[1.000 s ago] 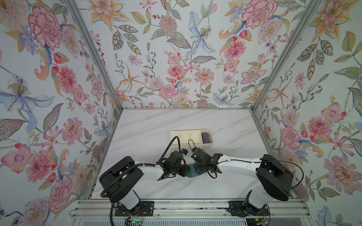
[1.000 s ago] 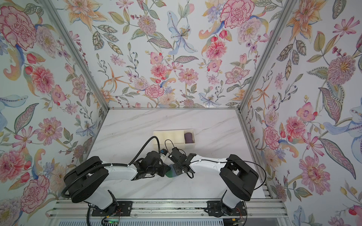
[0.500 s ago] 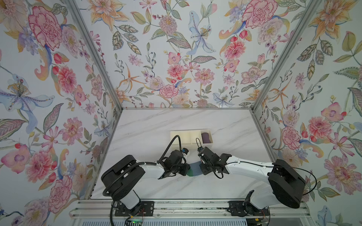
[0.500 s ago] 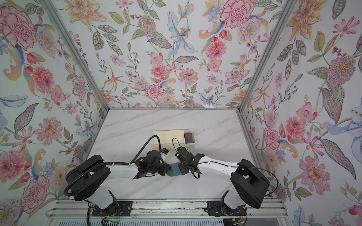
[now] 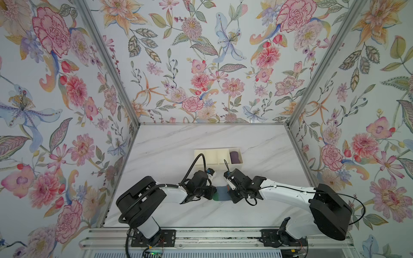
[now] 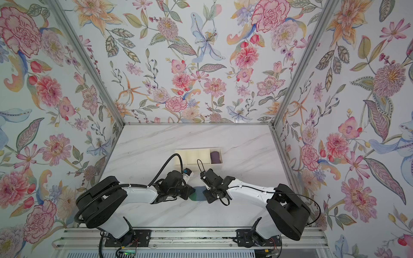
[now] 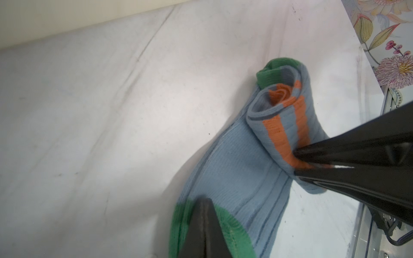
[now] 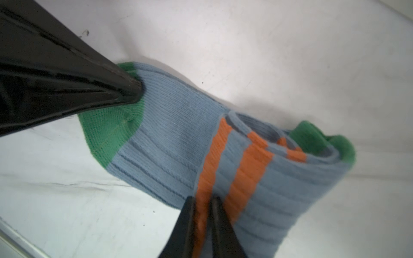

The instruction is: Roll the socks

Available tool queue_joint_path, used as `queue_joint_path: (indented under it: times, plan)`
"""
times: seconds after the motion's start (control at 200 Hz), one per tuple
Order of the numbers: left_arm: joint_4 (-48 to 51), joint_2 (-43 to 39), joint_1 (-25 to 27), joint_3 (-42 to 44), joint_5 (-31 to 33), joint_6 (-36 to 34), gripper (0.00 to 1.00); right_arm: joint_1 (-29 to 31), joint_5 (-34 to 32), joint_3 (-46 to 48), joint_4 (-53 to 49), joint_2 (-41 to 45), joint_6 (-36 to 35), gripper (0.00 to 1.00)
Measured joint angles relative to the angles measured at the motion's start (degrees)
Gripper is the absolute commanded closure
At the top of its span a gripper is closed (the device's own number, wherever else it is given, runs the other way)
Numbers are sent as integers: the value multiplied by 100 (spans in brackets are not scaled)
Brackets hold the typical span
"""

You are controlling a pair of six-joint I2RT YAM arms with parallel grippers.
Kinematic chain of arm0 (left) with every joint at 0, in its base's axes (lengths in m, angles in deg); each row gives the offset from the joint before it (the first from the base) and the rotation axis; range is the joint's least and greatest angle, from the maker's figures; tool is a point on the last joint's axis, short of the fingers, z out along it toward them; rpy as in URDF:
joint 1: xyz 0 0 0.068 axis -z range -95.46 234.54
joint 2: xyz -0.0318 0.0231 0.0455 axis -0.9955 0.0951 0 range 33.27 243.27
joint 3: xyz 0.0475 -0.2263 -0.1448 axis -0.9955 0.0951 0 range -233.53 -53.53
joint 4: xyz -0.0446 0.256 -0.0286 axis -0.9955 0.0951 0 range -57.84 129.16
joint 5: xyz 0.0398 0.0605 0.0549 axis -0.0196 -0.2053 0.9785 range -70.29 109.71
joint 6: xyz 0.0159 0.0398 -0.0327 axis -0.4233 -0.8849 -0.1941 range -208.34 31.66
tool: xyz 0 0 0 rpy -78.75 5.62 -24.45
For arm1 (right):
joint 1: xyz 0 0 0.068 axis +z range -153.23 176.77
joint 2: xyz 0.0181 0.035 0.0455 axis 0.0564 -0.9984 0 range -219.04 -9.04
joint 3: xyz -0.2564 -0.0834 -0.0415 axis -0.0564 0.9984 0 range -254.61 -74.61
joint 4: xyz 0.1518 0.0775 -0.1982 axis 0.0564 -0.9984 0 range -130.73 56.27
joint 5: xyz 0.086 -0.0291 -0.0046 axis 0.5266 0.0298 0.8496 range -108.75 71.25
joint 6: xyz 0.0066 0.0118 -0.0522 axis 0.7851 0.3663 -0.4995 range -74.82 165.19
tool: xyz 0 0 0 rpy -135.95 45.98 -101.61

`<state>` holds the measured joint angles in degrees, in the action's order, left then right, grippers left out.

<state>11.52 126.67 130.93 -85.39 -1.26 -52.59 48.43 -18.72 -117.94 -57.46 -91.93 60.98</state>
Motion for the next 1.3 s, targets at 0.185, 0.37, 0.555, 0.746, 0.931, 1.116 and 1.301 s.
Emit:
queue_joint_path:
  times: [0.185, 0.37, 0.555, 0.746, 0.931, 1.116, 1.301]
  plan:
    - [-35, 9, -17, 20, -44, -17, 100, -37, -7, -105, 22, -238, 144, 81]
    - [-164, 9, -28, 96, -68, -42, 100, -179, -94, -240, 92, -450, 385, 82]
    - [-275, 2, -37, 164, -90, -39, 100, -229, -273, -280, 153, -520, 678, 82]
    - [-393, -20, -37, 251, -105, -39, 100, -232, -634, -402, 136, -640, 949, 82]
    - [-468, -39, -37, 315, -111, -37, 100, -232, -933, -492, 114, -734, 1165, 82]
    - [-520, -39, -37, 348, -116, -39, 100, -328, -1123, -501, 109, -750, 1379, 82]
    - [-522, -39, -37, 348, -120, -39, 100, -380, -1145, -501, 153, -758, 1480, 81]
